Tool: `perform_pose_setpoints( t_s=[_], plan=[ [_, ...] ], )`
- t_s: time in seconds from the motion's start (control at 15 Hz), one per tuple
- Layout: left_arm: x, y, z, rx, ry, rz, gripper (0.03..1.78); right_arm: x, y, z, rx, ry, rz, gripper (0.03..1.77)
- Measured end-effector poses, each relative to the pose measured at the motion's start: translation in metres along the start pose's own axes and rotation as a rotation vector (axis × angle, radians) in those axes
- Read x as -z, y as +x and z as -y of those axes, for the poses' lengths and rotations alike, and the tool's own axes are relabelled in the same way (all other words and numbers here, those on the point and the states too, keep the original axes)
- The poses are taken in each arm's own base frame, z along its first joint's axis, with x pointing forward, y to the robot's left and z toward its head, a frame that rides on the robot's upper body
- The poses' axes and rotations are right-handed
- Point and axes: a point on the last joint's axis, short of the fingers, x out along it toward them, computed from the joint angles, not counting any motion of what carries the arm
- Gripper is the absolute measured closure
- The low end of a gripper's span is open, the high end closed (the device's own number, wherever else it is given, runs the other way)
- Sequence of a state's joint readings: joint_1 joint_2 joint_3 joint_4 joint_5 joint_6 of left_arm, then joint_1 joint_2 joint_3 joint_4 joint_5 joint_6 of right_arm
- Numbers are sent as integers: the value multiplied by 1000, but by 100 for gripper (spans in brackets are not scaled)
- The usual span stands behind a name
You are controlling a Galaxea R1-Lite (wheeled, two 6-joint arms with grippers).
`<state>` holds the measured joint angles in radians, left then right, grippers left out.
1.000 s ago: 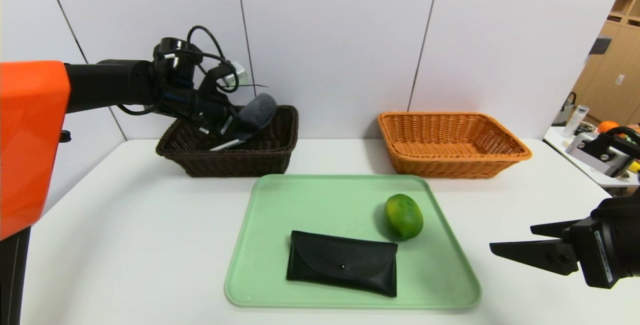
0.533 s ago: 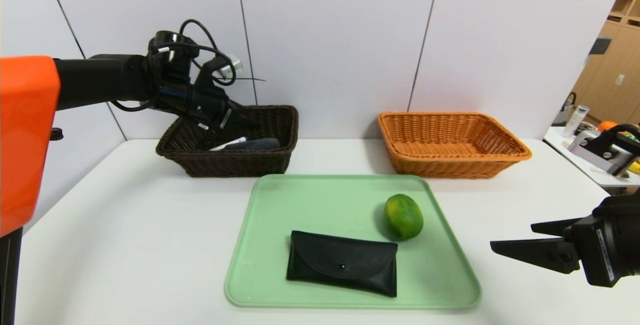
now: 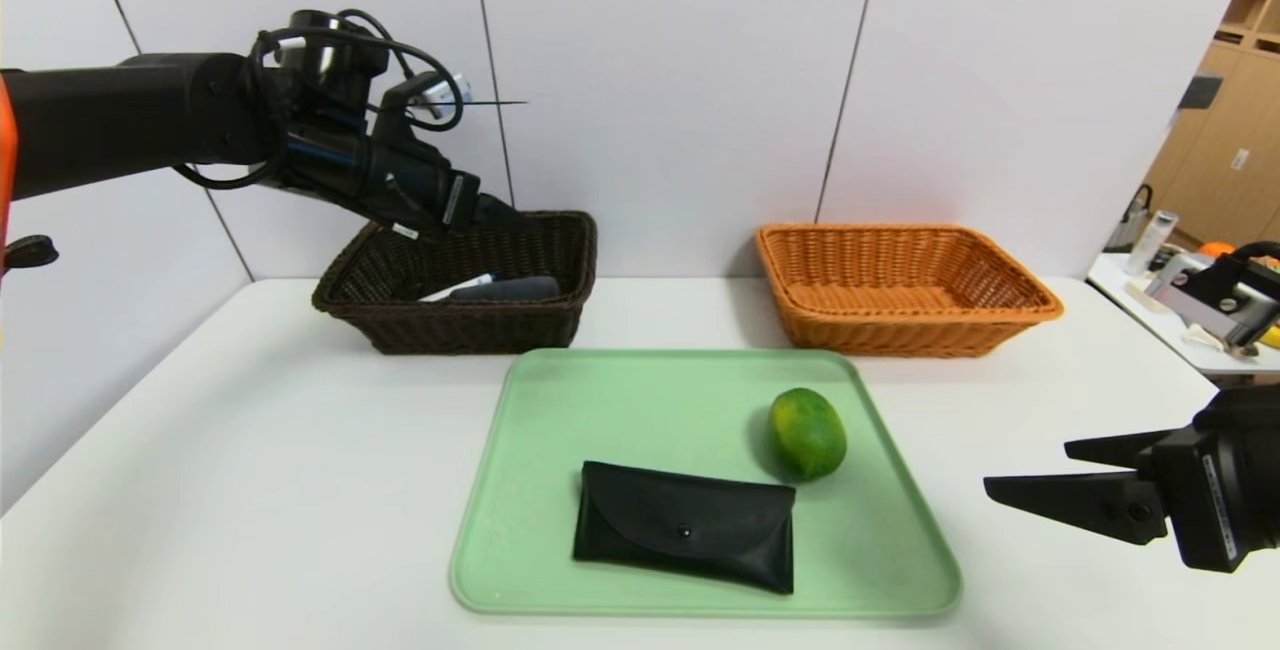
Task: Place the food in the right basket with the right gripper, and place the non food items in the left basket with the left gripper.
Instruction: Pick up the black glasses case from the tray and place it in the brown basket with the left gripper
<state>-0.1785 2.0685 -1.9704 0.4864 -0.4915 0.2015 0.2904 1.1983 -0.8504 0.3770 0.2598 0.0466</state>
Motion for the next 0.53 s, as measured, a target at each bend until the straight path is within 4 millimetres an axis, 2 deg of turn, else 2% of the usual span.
perform_pose_setpoints(
  t_s=[0.27, 0.53],
  plan=[
    [-4, -2, 45, -67, -152, -91, 18, -4, -2, -2, -7, -9, 14, 9],
    [-7, -5, 93, -34, -176, -155, 15, -5, -2, -2, -9, -10, 16, 9]
  ],
)
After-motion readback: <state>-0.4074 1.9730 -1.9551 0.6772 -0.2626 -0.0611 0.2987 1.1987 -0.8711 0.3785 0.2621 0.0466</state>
